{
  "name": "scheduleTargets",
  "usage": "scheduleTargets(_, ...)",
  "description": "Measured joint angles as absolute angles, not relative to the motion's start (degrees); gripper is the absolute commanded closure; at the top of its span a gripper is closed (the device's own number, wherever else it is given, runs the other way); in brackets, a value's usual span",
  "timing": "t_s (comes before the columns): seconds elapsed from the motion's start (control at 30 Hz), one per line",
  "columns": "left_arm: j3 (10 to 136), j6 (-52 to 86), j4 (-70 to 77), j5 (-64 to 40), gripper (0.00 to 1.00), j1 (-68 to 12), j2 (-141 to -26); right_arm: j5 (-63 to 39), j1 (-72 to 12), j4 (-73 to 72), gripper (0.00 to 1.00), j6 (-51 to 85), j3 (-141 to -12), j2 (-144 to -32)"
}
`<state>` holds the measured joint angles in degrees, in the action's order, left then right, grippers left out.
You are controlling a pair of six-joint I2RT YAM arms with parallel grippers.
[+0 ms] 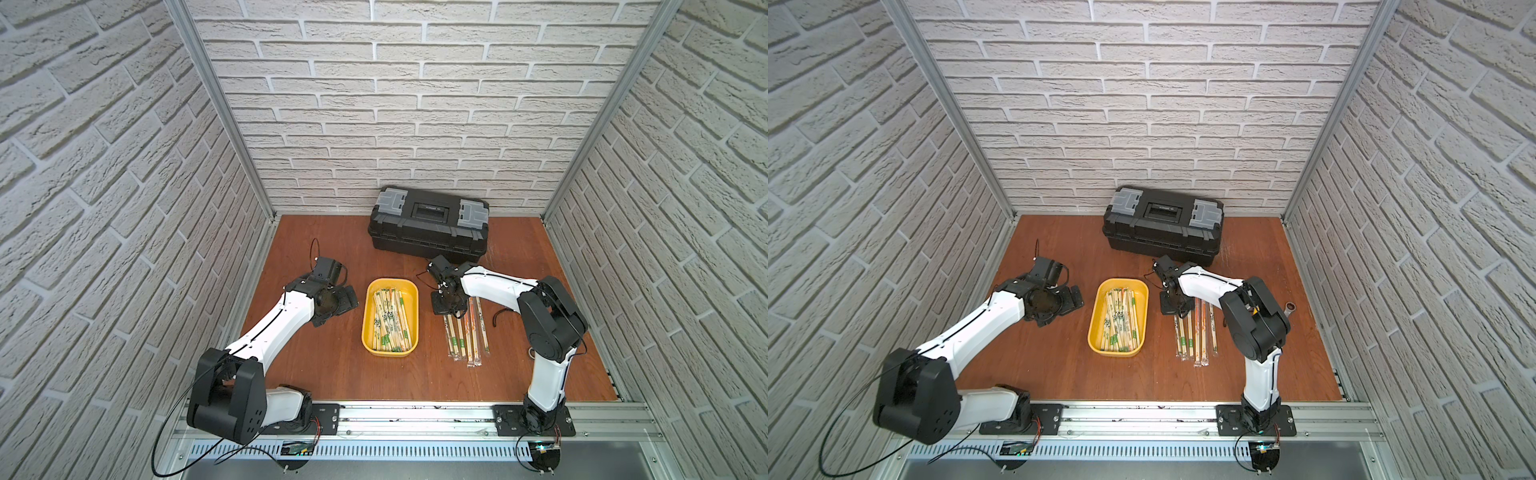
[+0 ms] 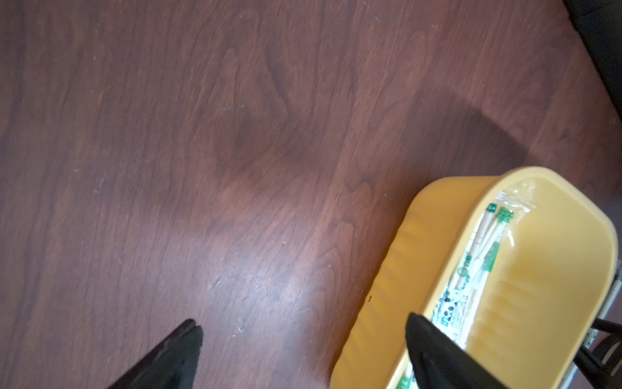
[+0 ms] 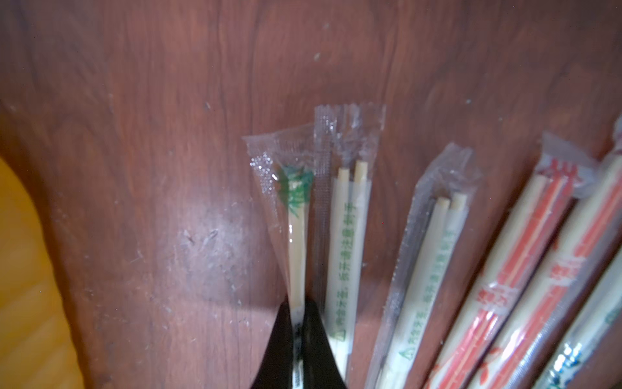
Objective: Take the paired disposable chopsticks out of the storage box
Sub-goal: Place the paired disposable chopsticks at the center of the board.
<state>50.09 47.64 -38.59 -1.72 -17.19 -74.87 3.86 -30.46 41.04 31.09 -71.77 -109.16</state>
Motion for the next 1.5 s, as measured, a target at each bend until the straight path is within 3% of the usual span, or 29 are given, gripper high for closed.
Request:
scheduleTargets(0.23,50.1,47.6,-38.6,-1.6,0.02,-17.4,-75.2,3.9,-30.1,40.3,0.95,31.2,-71.1,-108.9)
scheduleTargets(0.4,50.1,47.6,-38.6,-1.5,0.02,-17.5,-75.6,4.3,-30.1,39.4,0.83,31.4,-70.1,-108.2)
scheduleTargets(0.6,50.1,47.6,-38.6,-1.5,0.02,-17.5,-75.6,5.2,-29.8,39.7,0.76,31.7,-69.6,-107.5)
scheduleTargets(1.2,50.2,47.6,-38.6,-1.3,0.02,-17.5,-75.6,2.0,-30.5,42.2,0.75,33.3,-70.6,-95.9)
scheduleTargets(1.5,49.5,47.0,-38.5,-0.8,0.02,-15.7,-75.6,-1.5,-37.4,41.7,0.75,35.4,-79.1,-96.9)
